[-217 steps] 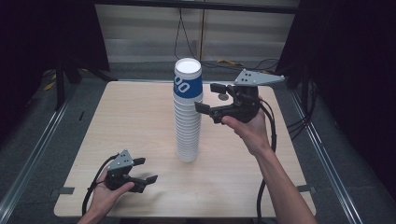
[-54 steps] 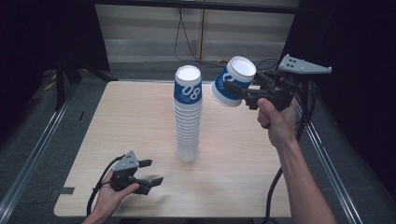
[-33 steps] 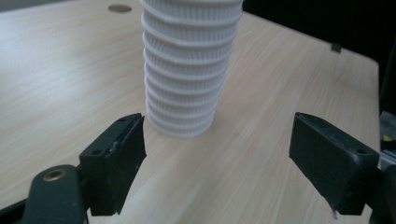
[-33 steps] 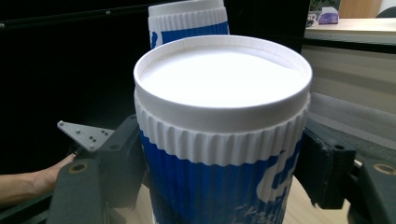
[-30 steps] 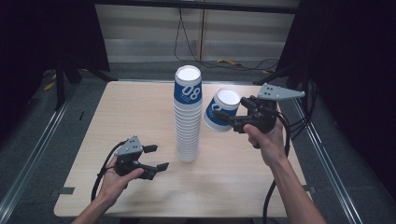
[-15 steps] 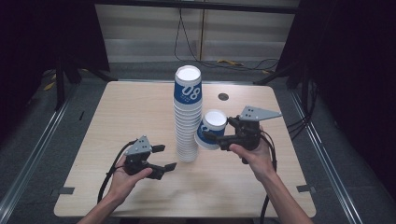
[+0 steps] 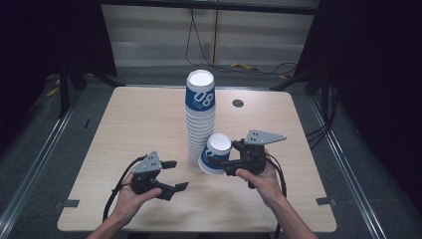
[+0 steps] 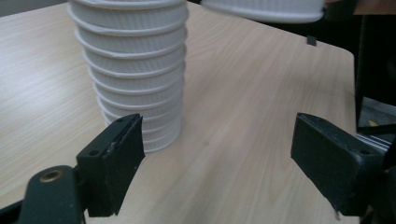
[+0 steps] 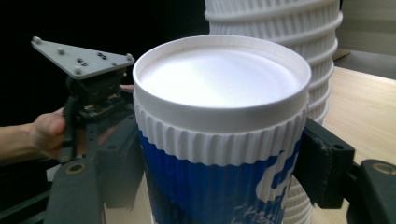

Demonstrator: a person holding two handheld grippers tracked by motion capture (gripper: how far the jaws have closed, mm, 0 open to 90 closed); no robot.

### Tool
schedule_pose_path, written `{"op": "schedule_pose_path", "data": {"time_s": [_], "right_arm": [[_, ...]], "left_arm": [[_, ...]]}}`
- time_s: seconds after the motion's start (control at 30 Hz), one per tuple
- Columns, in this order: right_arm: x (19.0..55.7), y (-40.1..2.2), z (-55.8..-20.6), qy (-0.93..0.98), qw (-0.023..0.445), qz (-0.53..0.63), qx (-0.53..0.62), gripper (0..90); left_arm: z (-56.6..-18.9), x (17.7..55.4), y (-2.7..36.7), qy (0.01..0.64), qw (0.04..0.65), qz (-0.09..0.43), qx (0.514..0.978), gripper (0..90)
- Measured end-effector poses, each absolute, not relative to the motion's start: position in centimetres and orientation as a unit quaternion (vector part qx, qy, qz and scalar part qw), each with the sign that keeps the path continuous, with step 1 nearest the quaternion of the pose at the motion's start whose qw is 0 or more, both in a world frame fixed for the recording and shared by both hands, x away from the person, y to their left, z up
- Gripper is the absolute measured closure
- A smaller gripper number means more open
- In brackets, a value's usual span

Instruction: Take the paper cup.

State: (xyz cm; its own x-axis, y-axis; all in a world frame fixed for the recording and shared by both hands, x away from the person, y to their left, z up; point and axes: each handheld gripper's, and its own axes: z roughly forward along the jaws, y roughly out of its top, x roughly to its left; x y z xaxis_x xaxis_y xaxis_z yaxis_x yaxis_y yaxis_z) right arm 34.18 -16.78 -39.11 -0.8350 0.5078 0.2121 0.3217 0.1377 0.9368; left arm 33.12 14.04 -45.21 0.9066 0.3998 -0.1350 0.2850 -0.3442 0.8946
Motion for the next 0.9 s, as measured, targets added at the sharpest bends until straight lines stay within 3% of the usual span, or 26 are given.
{"op": "schedule_pose_path", "data": {"time_s": [0.9], "right_arm": [[33.5,-14.7,-42.2,0.753,0.020,0.601,0.266,27.2]], "left_arm": [[-45.4,32.7,13.6,0.187,0.563,0.010,0.805,16.2]]}}
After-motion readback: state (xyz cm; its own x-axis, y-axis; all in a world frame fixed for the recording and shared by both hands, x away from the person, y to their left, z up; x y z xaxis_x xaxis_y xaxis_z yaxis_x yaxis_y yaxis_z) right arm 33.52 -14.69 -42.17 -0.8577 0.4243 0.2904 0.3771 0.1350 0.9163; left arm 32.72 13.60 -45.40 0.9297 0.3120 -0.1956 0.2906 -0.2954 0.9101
